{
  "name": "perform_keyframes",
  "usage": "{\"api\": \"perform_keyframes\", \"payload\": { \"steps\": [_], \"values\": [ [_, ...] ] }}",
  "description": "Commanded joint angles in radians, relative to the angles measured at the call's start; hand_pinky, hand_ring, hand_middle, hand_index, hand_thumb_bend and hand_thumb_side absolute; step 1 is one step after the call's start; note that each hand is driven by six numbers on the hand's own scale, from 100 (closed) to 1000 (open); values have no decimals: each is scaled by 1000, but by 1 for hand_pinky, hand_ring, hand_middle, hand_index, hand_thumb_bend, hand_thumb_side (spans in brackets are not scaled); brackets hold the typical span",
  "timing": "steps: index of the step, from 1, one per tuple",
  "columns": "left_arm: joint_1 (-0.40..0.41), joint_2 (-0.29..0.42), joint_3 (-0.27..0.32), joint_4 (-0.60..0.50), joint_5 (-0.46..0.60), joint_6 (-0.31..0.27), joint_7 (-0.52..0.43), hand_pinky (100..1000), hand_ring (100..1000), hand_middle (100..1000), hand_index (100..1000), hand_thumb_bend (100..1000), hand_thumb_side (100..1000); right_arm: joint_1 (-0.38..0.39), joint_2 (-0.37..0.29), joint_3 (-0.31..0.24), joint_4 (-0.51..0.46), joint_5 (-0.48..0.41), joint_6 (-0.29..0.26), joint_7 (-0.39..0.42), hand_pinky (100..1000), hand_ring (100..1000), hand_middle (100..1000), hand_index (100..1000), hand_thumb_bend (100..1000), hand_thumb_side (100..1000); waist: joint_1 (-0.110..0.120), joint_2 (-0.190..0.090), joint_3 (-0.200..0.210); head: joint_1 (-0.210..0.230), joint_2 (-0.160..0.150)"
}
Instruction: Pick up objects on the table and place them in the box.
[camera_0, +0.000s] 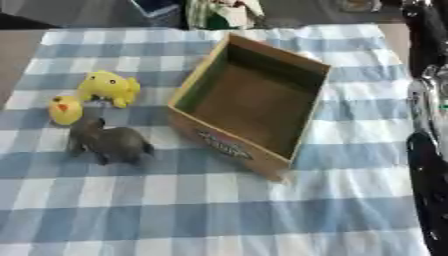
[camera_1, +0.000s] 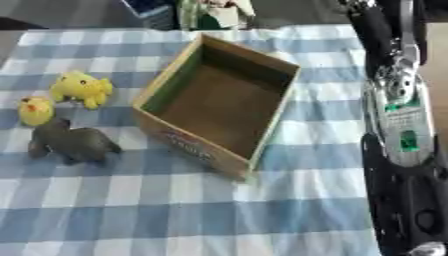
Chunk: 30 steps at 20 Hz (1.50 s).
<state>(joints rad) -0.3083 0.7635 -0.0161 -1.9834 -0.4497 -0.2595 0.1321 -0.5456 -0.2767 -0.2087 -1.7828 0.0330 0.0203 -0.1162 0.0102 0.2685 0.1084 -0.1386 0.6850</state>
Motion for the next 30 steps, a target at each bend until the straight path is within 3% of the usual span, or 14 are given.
{"api": "perform_keyframes", "payload": {
  "steps": [1, 5, 13, 21, 26, 30],
  "values": [
    [-27, 87, -10, -17, -65, 6, -63, 607, 741, 745, 880, 100, 803, -11, -17, 1, -10, 7, -2, 4, 707, 629, 476, 776, 100, 517, 3, -20, -2, 7, 4],
    [-65, 145, -50, -17, -128, -30, -157, 639, 767, 756, 883, 100, 994, -12, -19, 4, -6, 6, -2, 7, 707, 629, 475, 776, 100, 518, 5, -19, -6, 11, 3],
    [-176, 174, -124, -17, -136, -48, -381, 678, 799, 771, 892, 233, 1000, -11, -17, 9, -1, 3, -3, 15, 707, 629, 474, 776, 100, 515, 8, -23, -15, 28, 5],
    [-281, 140, -175, -17, -86, -19, -661, 718, 840, 809, 921, 365, 1000, -8, -10, 14, 3, 1, -4, 22, 707, 629, 473, 776, 100, 519, 8, -32, -22, 43, -2],
    [-331, 115, -203, -17, -81, 6, -804, 768, 885, 839, 961, 388, 1000, -8, -9, 16, 3, 0, -2, 25, 708, 629, 472, 775, 100, 524, 10, -30, -26, 48, -6],
    [-352, 95, -229, -16, -73, 68, -928, 821, 931, 876, 988, 305, 1000, -7, -7, 16, 1, -2, 0, 28, 708, 629, 472, 775, 100, 528, 12, -29, -27, 54, -5]
  ]
}}
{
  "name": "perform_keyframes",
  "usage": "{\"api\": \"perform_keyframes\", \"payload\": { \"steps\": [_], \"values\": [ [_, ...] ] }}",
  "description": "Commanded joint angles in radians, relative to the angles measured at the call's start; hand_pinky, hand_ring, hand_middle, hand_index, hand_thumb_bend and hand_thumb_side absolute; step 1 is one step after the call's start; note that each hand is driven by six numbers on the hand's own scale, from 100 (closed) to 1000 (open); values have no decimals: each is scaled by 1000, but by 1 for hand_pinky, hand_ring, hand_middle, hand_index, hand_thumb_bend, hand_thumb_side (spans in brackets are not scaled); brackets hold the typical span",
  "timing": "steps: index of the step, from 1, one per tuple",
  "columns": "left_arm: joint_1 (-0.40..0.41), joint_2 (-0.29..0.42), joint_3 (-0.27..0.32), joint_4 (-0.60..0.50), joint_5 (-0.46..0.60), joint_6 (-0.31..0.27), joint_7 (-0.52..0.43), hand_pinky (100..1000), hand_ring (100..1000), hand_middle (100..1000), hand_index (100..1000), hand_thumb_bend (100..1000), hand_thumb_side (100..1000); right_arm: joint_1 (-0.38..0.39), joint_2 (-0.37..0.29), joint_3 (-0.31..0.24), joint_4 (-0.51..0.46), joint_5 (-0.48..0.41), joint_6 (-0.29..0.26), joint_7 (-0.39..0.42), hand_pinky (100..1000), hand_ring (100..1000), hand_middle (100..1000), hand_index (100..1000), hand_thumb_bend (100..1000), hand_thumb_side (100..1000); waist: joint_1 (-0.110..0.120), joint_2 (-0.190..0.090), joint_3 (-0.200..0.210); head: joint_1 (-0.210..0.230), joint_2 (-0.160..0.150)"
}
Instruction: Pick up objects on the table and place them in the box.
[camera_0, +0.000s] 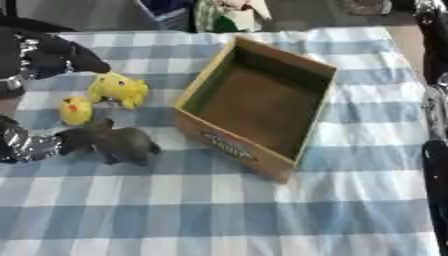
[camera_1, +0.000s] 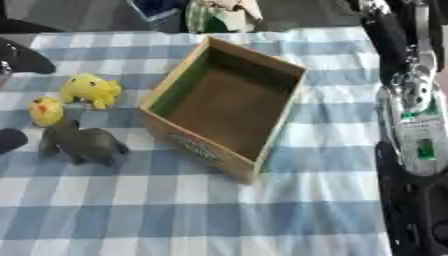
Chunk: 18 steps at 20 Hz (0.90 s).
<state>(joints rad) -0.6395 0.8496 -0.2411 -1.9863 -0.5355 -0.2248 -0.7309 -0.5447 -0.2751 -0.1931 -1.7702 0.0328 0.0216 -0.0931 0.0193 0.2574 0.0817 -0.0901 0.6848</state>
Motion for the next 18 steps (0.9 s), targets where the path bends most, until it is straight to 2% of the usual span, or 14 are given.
{"api": "perform_keyframes", "payload": {
  "steps": [1, 4, 8, 11, 18],
  "values": [
    [-24, 5, -8, -13, 17, 55, -93, 826, 936, 882, 991, 308, 1000, -8, -8, 1, -12, -2, -1, 5, 708, 629, 471, 775, 100, 528, 3, -17, -1, 7, -6],
    [-30, -6, -21, 4, 35, 119, -152, 835, 954, 930, 1000, 330, 1000, -6, -7, 0, -13, -3, 0, 6, 709, 629, 471, 773, 100, 531, 3, -17, -4, 10, -7],
    [-38, -18, -50, 58, 33, 179, -175, 833, 949, 918, 1000, 390, 1000, -8, -5, 0, -13, -2, 3, 11, 709, 629, 470, 769, 100, 530, 3, -16, -7, 13, -9],
    [-46, -28, -72, 102, 18, 184, -176, 836, 948, 914, 1000, 439, 1000, -9, -4, 0, -15, -4, 4, 10, 709, 629, 470, 769, 100, 532, 4, -14, -11, 17, -10],
    [-76, -55, -91, 199, -47, 153, -176, 851, 950, 904, 1000, 534, 1000, -11, -2, 2, -18, -6, 7, 14, 710, 629, 468, 766, 100, 538, 7, -6, -21, 24, -17]
  ]
}}
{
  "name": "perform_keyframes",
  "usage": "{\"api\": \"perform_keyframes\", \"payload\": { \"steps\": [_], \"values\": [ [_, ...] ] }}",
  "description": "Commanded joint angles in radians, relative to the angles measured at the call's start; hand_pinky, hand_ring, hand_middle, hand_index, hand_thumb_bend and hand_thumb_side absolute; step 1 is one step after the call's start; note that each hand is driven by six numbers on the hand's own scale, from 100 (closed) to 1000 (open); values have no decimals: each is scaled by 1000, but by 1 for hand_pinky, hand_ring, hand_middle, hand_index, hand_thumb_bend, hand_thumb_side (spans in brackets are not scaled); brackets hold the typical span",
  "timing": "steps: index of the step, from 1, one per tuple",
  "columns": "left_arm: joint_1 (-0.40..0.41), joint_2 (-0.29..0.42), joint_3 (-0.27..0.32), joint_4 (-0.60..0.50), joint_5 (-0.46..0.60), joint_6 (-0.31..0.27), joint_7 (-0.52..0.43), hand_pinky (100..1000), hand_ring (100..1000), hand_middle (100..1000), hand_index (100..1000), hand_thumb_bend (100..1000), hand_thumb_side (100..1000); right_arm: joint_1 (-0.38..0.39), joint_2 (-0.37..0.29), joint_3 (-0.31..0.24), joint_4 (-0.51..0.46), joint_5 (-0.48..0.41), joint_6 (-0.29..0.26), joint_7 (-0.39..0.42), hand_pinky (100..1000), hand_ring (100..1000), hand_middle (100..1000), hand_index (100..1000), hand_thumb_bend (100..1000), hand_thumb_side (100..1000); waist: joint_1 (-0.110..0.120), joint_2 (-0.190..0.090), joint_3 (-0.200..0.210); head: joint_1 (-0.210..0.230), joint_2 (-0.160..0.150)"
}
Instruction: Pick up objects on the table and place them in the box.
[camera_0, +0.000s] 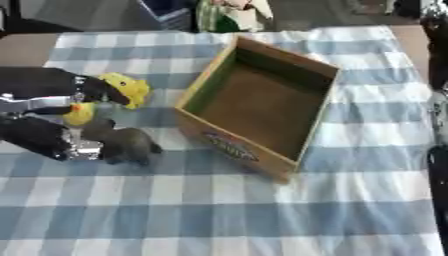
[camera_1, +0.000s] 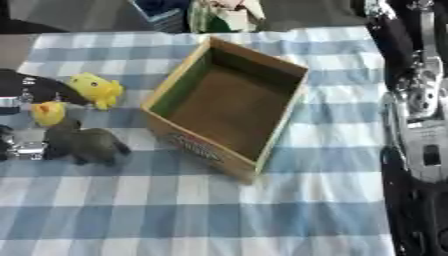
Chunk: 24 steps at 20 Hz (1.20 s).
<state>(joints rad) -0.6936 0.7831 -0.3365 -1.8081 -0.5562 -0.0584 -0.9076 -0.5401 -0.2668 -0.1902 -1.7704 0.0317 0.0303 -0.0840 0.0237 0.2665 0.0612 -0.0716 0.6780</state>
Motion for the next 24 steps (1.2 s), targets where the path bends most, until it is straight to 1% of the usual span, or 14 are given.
{"api": "perform_keyframes", "payload": {
  "steps": [1, 5, 9, 14, 16, 17, 19, 24],
  "values": [
    [-25, 9, 3, 34, -36, -19, 1, 854, 951, 903, 1000, 548, 1000, -16, -10, -1, -18, -5, -1, 6, 710, 629, 468, 766, 100, 539, 3, -13, -3, 7, -11],
    [-35, 2, -2, 68, -67, -46, 1, 863, 959, 917, 1000, 581, 1000, -18, -13, -2, -18, -7, 1, 7, 711, 629, 466, 765, 100, 544, 6, -6, -9, 11, -16],
    [-42, -5, -5, 95, -97, -64, 1, 870, 972, 950, 1000, 611, 1000, -18, -13, -3, -18, -10, 3, 8, 711, 628, 465, 766, 100, 551, 7, 2, -13, 14, -21],
    [-50, -13, -4, 132, -131, -82, 1, 869, 974, 967, 1000, 570, 1000, -21, -16, -4, -17, -14, 6, 9, 712, 628, 464, 766, 100, 558, 9, 11, -18, 18, -26],
    [-53, -14, -5, 142, -140, -88, 1, 871, 976, 973, 1000, 556, 970, -22, -17, -4, -16, -16, 7, 9, 713, 628, 464, 766, 100, 562, 9, 15, -20, 20, -28],
    [-54, -16, -5, 147, -145, -90, 1, 871, 977, 977, 1000, 537, 936, -22, -18, -5, -16, -18, 8, 9, 713, 628, 463, 766, 100, 572, 10, 16, -22, 22, -28],
    [-58, -20, -4, 160, -157, -93, 1, 871, 979, 980, 1000, 535, 926, -23, -19, -6, -15, -24, 10, 10, 714, 628, 462, 766, 100, 572, 10, 19, -25, 25, -31],
    [-63, -32, -7, 187, -189, -102, 1, 871, 979, 974, 1000, 546, 933, -27, -24, -8, -11, -29, 11, 10, 715, 628, 461, 766, 100, 573, 10, 28, -33, 26, -35]
  ]
}}
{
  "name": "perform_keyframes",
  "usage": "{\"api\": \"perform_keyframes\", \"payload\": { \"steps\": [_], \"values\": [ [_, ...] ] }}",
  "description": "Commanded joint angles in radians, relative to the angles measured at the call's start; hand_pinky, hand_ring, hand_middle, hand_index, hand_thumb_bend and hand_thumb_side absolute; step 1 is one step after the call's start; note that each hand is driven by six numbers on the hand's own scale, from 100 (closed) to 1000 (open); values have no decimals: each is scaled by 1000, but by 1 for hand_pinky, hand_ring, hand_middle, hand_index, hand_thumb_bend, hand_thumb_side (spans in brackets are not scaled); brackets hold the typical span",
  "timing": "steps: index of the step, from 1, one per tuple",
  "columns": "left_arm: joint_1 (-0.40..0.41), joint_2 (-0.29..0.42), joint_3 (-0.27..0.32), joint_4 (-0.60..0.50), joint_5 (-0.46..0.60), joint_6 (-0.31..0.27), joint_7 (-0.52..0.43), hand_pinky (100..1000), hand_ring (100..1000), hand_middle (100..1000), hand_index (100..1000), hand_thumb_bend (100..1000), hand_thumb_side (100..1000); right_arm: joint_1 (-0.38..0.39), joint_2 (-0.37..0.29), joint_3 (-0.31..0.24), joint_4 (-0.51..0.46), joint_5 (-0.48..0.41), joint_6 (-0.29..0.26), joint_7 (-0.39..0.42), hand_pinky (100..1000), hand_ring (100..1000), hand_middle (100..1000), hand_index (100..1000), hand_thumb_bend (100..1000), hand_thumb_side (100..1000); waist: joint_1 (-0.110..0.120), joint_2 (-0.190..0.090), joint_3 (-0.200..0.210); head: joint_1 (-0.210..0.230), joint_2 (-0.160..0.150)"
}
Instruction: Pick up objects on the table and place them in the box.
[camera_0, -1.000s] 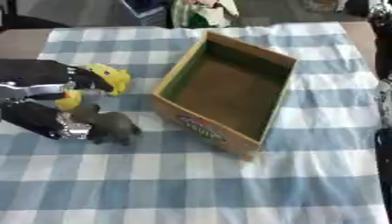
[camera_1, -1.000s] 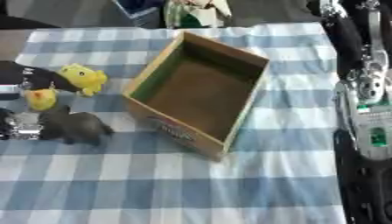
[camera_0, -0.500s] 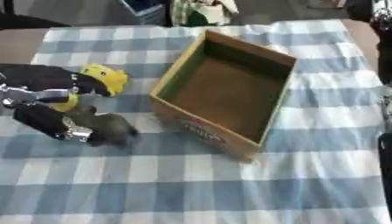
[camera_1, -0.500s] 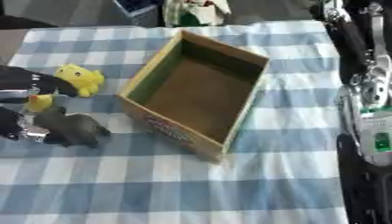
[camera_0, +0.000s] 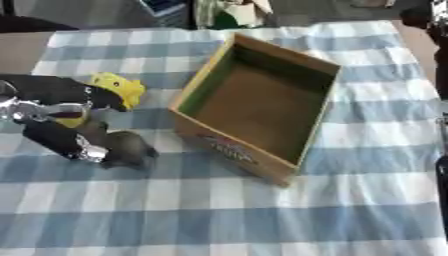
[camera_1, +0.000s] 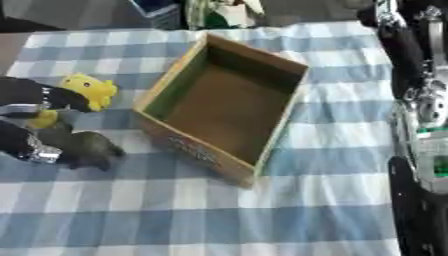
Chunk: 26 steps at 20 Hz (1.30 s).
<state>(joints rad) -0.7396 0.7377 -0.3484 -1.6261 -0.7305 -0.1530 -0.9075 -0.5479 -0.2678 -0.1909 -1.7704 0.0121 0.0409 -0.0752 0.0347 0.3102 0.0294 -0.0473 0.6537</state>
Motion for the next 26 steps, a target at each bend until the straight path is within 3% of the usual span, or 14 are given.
{"api": "perform_keyframes", "payload": {
  "steps": [1, 12, 16, 22, 26],
  "values": [
    [-18, 11, 3, 12, -19, -11, 1, 872, 979, 973, 1000, 552, 931, -21, -23, -7, -10, -10, 1, 2, 715, 628, 461, 766, 100, 575, -1, -14, -2, 2, -11],
    [-9, -1, -20, 73, -67, -58, 1, 867, 969, 934, 983, 545, 877, -24, -25, -13, -7, -18, 4, -4, 716, 628, 459, 767, 100, 590, -2, -1, -7, 10, -10],
    [-10, -6, -23, 86, -88, -61, 1, 862, 965, 918, 972, 520, 819, -25, -24, -14, -8, -20, 5, -8, 716, 628, 459, 766, 100, 593, -4, 2, -10, 14, -15],
    [-10, -22, -23, 95, -127, -52, 1, 833, 918, 826, 911, 443, 750, -25, -23, -17, -8, -24, 7, -8, 717, 628, 457, 766, 100, 602, -5, 7, -15, 17, -16],
    [-8, -29, -19, 91, -126, -40, 18, 763, 834, 720, 814, 377, 650, -22, -25, -21, -6, -26, 11, -10, 718, 628, 456, 766, 100, 612, -5, 11, -15, 16, -8]
  ]
}}
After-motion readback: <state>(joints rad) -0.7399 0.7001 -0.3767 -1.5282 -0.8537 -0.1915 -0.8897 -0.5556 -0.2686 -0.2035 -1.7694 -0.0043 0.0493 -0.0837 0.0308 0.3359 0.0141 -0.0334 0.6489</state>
